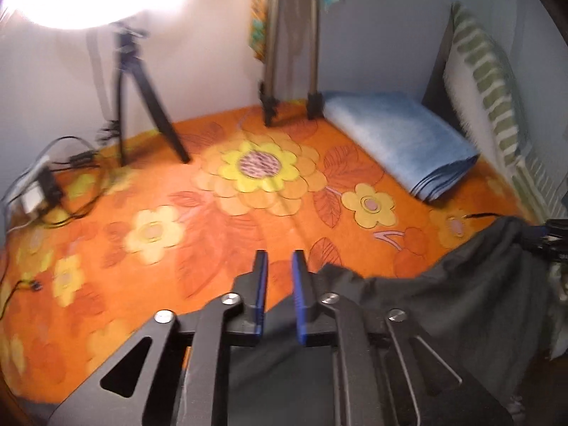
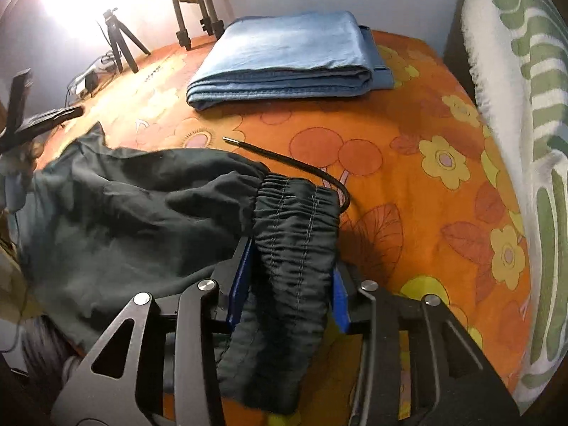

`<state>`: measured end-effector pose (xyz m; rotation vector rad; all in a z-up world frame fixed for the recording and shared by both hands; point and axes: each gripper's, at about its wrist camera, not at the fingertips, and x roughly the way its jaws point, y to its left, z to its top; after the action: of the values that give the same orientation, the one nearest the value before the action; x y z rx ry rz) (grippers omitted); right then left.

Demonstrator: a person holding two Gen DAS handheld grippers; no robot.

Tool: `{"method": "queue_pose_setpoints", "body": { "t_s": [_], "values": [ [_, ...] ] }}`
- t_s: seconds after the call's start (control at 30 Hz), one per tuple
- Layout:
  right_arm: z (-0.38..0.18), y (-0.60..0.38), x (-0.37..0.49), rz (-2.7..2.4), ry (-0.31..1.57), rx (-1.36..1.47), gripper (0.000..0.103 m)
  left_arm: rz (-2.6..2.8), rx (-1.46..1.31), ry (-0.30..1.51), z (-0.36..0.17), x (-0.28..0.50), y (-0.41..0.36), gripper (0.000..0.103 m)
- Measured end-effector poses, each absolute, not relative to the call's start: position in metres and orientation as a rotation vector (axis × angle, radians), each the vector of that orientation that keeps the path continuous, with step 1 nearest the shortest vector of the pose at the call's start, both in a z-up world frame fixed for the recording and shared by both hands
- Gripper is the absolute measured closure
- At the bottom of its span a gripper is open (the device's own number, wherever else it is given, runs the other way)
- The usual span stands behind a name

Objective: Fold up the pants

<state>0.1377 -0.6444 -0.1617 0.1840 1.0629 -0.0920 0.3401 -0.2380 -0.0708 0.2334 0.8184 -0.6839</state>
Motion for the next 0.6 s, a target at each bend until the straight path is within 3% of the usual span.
{"method": "queue_pose_setpoints", "body": {
  "t_s": [0.27, 0.6],
  "values": [
    [-0.102, -0.6, 0.122, -0.035, 0.916, 0.129, 0.058, -0.504, 0.134, 0.732, -0.008, 0.263, -0.097, 0.068],
    [-0.066, -0.462, 0.159, 0.282, 0.869, -0.014, 0.058, -0.261, -0.001, 0.817, -0.048, 0.196, 0.042, 0.067]
  ]
}}
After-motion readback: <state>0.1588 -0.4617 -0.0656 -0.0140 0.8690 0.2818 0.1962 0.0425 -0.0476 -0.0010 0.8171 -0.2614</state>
